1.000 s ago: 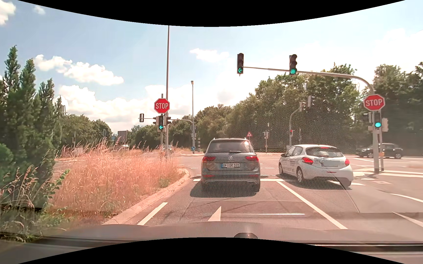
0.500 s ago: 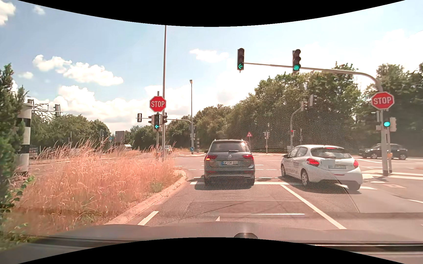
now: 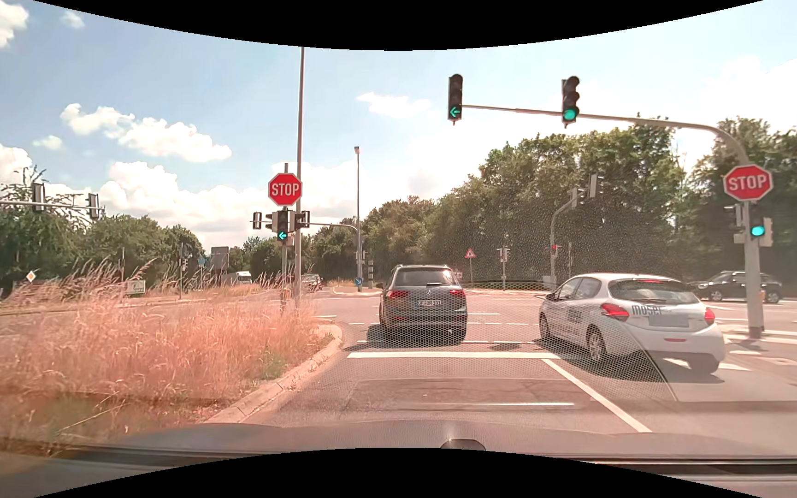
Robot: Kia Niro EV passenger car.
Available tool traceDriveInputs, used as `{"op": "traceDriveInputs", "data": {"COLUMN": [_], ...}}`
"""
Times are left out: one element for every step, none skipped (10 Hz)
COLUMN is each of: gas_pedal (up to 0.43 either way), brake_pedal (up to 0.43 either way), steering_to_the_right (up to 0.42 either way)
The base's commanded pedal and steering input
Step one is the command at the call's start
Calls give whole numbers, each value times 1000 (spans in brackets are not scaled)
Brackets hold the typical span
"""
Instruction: Follow the waypoints while adhering to traffic rules and regulations
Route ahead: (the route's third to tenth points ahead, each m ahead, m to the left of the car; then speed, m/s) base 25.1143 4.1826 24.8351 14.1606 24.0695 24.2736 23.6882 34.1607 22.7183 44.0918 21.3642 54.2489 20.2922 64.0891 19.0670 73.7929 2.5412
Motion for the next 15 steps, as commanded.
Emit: {"op": "traceDriveInputs", "data": {"gas_pedal": [268, 268, 268, 268, 268, 268, 268, 268, 268, 268, 268, 268, 268, 260, 260], "brake_pedal": [0, 0, 0, 0, 0, 0, 0, 0, 0, 0, 0, 0, 0, 0, 0], "steering_to_the_right": [5, 5, 5, 5, 5, 4, 3, 2, 1, 1, 1, -1, -8, -21, -35]}}
